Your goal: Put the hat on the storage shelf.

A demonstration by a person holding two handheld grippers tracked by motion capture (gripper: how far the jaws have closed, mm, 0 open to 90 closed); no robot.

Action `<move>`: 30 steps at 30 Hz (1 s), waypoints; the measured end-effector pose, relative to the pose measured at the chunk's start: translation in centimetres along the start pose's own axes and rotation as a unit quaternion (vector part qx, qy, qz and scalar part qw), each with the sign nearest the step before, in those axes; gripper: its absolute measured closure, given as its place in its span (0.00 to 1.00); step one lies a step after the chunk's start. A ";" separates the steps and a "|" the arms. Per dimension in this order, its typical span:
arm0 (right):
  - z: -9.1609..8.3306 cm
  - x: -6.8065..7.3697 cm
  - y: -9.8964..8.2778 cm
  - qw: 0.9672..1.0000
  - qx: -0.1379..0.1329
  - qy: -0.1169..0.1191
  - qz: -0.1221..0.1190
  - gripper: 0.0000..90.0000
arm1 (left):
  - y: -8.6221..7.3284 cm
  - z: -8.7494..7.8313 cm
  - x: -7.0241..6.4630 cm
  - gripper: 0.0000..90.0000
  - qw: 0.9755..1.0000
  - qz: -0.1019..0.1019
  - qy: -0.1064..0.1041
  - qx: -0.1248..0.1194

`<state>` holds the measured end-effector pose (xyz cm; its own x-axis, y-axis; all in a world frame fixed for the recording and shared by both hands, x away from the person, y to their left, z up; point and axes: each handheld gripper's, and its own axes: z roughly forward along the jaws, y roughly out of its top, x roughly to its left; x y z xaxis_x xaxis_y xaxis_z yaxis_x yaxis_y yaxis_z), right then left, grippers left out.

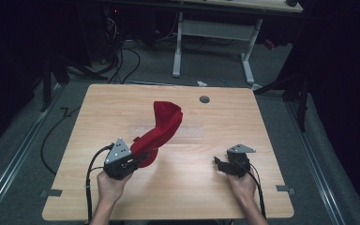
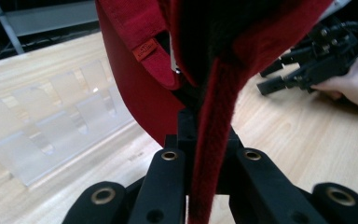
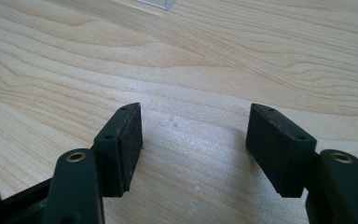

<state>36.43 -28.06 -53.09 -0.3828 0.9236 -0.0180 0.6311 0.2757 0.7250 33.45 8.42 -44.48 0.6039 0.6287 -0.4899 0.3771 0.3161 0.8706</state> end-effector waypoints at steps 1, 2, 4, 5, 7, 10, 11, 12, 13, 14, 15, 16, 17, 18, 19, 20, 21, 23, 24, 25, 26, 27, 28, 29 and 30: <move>0.0 0.0 0.0 1.000 0.000 0.000 0.000 0.40 | 0.2 0.1 0.1 0.96 1.000 -0.002 0.000 -0.003; 0.0 0.0 0.0 1.000 0.000 -0.002 0.000 0.40 | 0.5 0.2 0.2 0.95 1.000 -0.006 0.002 -0.007; 0.0 0.0 0.0 1.000 0.000 -0.002 0.001 0.40 | 0.9 0.3 0.4 0.95 1.000 -0.009 0.006 -0.015; 0.0 0.0 0.0 1.000 0.001 -0.002 0.001 0.40 | 1.1 0.3 0.6 0.95 1.000 -0.011 0.007 -0.020; 0.0 0.0 0.0 1.000 0.001 -0.002 0.001 0.40 | 1.4 0.4 0.8 0.96 0.999 -0.016 0.007 -0.030; 0.0 0.0 0.0 1.000 0.000 -0.003 0.001 0.40 | 2.0 0.6 1.3 0.95 0.999 -0.032 0.012 -0.037; 0.0 0.0 0.0 1.000 0.001 -0.003 0.003 0.40 | 2.1 0.6 1.4 0.95 0.999 -0.034 0.014 -0.037; 0.0 0.0 0.0 1.000 0.000 -0.003 0.002 0.40 | 2.3 0.7 1.5 0.95 0.999 -0.033 0.015 -0.037; 0.0 0.0 0.0 1.000 0.000 -0.003 0.002 0.40 | 2.5 0.7 1.6 0.96 0.998 -0.036 0.016 -0.040; 0.0 0.0 0.0 1.000 0.000 -0.003 0.001 0.40 | 2.6 0.7 1.7 0.96 0.998 -0.035 0.018 -0.043; 0.0 0.0 0.0 1.000 0.001 -0.003 0.002 0.40 | 2.8 0.8 1.8 0.96 0.998 -0.035 0.021 -0.045; 0.0 0.1 0.0 1.000 0.000 -0.003 0.002 0.40 | 3.0 0.8 2.0 0.96 0.998 -0.040 0.022 -0.050; 0.0 0.0 0.0 1.000 0.000 -0.003 0.002 0.40 | 3.2 0.8 2.1 0.96 0.997 -0.047 0.022 -0.054; 0.0 0.0 0.0 1.000 0.000 -0.003 0.002 0.40 | 3.4 0.8 2.3 0.96 0.997 -0.045 0.026 -0.055; 0.0 0.1 0.0 1.000 0.000 -0.003 0.002 0.40 | 3.5 0.8 2.4 0.96 0.997 -0.046 0.031 -0.060; 0.0 0.1 0.0 1.000 0.000 -0.003 0.003 0.40 | 3.7 0.9 2.5 0.96 0.996 -0.045 0.034 -0.062; 0.0 0.1 0.0 1.000 0.000 -0.003 0.003 0.40 | 3.9 0.9 2.7 0.96 0.996 -0.047 0.035 -0.067; 0.0 0.1 0.0 1.000 0.000 -0.003 0.003 0.40 | 4.3 1.0 3.0 0.96 0.996 -0.045 0.037 -0.073; 0.0 0.1 0.0 1.000 0.000 -0.003 0.003 0.40 | 4.5 1.1 3.1 0.96 0.995 -0.048 0.039 -0.077; 0.0 0.1 0.0 1.000 0.000 -0.003 0.003 0.40 | 4.6 1.2 3.3 0.96 0.995 -0.049 0.041 -0.076; 0.0 0.1 0.0 1.000 0.000 -0.003 0.003 0.40 | 4.8 1.4 3.5 0.96 0.995 -0.048 0.045 -0.079; 0.0 0.1 0.0 1.000 0.000 -0.003 0.003 0.40 | 5.0 1.5 3.6 0.96 0.995 -0.049 0.045 -0.080; 0.0 0.1 0.0 1.000 0.000 -0.003 0.003 0.40 | 5.1 1.6 3.7 0.96 0.994 -0.049 0.045 -0.082; 0.0 0.1 0.0 1.000 0.000 -0.003 0.003 0.40 | 5.3 1.6 3.7 0.96 0.994 -0.046 0.045 -0.087; 0.0 0.1 0.0 1.000 0.000 -0.003 0.003 0.40 | 5.4 1.7 3.8 0.96 0.994 -0.044 0.044 -0.092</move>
<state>36.41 -28.00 -53.09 -0.3756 0.9266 -0.0185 0.6334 0.2712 0.7248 39.01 11.29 -41.67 0.5079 0.6501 -0.5652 0.2850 0.4923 0.8224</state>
